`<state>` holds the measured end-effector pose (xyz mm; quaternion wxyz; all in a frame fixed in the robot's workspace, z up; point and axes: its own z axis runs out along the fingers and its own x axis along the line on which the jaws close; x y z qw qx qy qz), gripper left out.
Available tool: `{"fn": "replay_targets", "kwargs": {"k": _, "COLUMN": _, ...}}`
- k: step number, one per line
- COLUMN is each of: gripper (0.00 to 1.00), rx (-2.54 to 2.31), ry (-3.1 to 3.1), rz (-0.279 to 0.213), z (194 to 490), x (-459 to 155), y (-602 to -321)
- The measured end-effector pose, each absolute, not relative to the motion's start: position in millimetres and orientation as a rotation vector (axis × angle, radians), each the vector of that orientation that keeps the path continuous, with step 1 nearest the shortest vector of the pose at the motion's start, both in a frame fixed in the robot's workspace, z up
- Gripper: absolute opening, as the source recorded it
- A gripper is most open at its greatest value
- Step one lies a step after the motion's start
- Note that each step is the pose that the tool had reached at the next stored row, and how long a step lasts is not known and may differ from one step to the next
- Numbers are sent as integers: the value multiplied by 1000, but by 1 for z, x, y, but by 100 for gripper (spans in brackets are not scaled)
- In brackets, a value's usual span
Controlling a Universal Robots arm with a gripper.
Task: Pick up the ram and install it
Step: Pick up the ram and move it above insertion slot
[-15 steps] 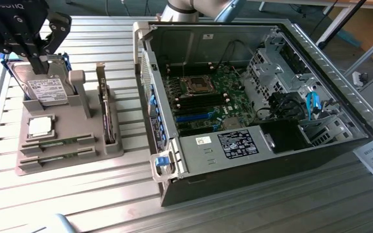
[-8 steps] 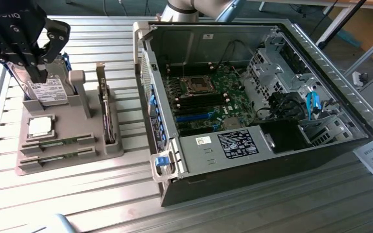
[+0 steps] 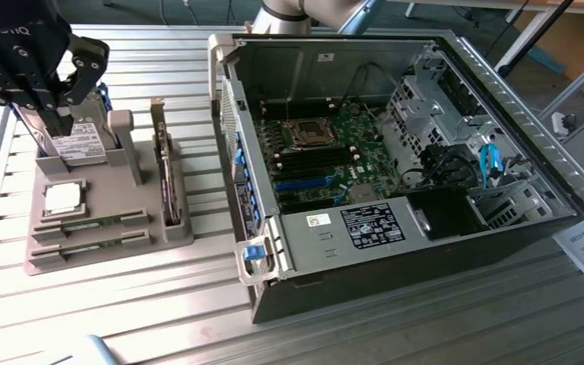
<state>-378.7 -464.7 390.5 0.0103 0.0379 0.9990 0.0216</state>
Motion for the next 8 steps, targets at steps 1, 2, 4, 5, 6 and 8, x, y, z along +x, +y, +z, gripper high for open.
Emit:
{"fn": "replay_targets", "kwargs": {"k": 1, "gripper": 10, "rx": 118, "ry": 3118, "rz": 67, "z": 390, "x": -379, "y": -465}}
{"fn": "replay_targets", "kwargs": {"k": 2, "gripper": 10, "rx": 118, "ry": 3118, "rz": 67, "z": 390, "x": -379, "y": -465}}
{"fn": "replay_targets", "kwargs": {"k": 4, "gripper": 10, "rx": 118, "ry": 3118, "rz": 67, "z": 390, "x": -379, "y": -465}}
{"fn": "replay_targets", "kwargs": {"k": 5, "gripper": 10, "rx": 118, "ry": 3118, "rz": 67, "z": 390, "x": -379, "y": -465}}
{"fn": "replay_targets", "kwargs": {"k": 6, "gripper": 10, "rx": 118, "ry": 3118, "rz": 67, "z": 390, "x": -379, "y": -465}}
{"fn": "replay_targets", "kwargs": {"k": 8, "gripper": 10, "rx": 119, "ry": 3119, "rz": 67, "z": 391, "x": -379, "y": -465}}
